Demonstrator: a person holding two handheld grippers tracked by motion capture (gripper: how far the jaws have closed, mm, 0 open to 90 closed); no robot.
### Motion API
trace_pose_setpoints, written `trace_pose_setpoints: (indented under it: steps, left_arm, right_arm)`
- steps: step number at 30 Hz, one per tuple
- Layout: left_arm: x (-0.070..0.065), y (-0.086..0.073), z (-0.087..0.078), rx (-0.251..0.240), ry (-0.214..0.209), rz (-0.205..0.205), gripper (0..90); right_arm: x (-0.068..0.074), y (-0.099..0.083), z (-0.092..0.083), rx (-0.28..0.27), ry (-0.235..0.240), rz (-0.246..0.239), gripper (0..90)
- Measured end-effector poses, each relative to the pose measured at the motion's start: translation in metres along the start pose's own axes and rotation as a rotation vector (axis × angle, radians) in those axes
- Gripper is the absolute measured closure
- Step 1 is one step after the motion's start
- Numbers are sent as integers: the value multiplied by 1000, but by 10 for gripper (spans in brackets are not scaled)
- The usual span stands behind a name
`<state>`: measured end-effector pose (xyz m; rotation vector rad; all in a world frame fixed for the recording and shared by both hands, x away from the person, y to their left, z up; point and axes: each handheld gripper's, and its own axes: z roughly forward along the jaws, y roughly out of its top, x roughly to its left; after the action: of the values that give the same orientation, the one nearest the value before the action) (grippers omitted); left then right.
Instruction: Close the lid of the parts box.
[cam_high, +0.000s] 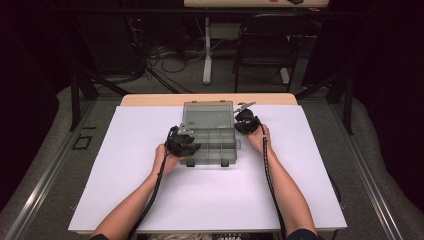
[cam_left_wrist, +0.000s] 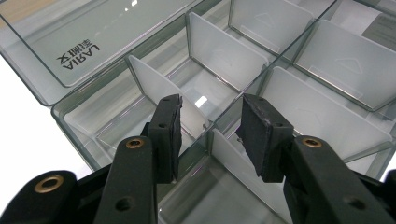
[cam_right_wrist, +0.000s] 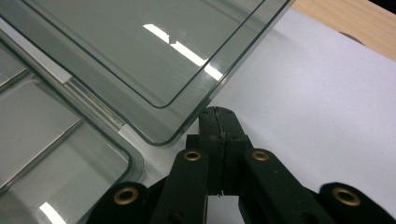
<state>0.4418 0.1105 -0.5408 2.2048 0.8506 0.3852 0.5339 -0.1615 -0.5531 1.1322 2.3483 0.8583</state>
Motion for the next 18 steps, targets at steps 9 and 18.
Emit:
trace_pose_setpoints:
  steps: [9, 18]
  left_arm:
    - [-1, 0, 0, -1, 4, -1, 590]
    - [-1, 0, 0, 1, 6, 2, 590]
  right_arm:
    - [0, 1, -1, -23, -17, -2, 900]
    - [-1, 4, -5, -54, -30, -1, 900]
